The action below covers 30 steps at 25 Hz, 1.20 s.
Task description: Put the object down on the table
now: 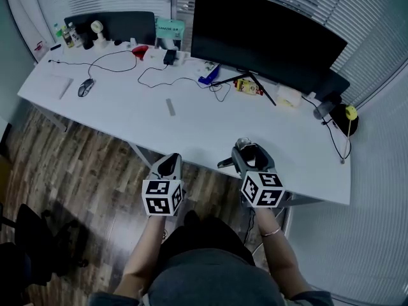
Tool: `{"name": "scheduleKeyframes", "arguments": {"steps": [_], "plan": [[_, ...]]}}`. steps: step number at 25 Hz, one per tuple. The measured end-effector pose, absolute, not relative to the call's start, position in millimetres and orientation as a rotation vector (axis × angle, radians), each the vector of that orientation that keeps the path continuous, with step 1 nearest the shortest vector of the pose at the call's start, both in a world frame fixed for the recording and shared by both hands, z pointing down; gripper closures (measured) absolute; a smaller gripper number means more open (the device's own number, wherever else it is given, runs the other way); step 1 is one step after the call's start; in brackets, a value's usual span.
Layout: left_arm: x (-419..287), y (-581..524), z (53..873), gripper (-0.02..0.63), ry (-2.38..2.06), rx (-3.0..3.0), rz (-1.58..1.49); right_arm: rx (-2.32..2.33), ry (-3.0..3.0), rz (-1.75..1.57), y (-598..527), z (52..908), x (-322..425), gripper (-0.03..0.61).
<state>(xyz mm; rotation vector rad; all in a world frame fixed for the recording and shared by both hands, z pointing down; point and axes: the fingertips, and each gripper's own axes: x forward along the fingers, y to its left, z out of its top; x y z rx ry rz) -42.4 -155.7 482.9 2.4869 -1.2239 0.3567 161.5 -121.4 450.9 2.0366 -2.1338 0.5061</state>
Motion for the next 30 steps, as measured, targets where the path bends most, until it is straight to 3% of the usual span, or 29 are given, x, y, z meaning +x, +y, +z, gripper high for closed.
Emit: {"name": "scheduleKeyframes", "arguments": {"steps": [30], "plan": [[-53,-272,493,0.583,-1.495,2.287,0.356,1.675,-2.202,0.516,-319,496,163,0.288]]}}
